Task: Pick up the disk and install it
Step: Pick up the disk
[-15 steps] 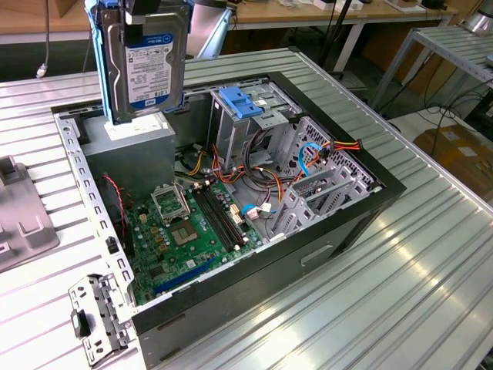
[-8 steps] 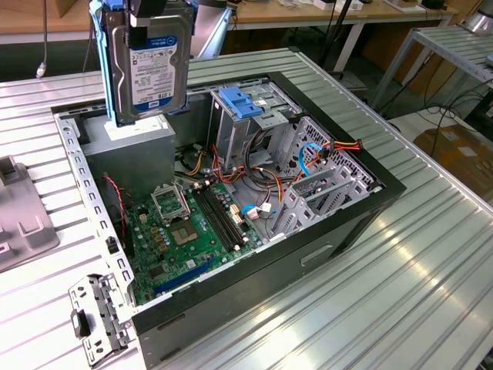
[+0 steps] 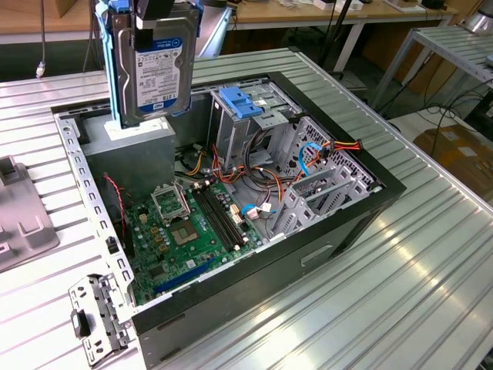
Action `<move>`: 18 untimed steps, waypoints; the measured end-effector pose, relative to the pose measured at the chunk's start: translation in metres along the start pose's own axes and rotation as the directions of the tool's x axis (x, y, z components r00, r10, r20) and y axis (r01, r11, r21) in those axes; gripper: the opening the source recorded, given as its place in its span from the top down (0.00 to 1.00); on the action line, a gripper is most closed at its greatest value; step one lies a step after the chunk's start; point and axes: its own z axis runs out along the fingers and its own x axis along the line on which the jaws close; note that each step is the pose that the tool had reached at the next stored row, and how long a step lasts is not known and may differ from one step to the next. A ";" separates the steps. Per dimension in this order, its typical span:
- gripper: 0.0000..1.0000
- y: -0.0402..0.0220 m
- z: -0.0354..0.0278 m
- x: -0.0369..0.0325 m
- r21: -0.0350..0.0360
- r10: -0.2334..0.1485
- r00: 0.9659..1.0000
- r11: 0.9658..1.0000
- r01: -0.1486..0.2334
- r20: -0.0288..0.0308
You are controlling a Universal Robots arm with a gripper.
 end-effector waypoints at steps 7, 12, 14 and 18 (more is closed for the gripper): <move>0.63 -0.0029 0.0000 0.0042 0.000 0.000 1.000 1.000 0.000 0.000; 0.63 -0.0052 -0.0001 0.0076 0.000 0.000 1.000 1.000 0.000 0.000; 0.63 -0.0060 -0.0001 0.0087 0.000 0.000 1.000 1.000 0.000 0.000; 0.63 -0.0080 -0.0002 0.0114 0.000 0.000 1.000 1.000 0.000 0.000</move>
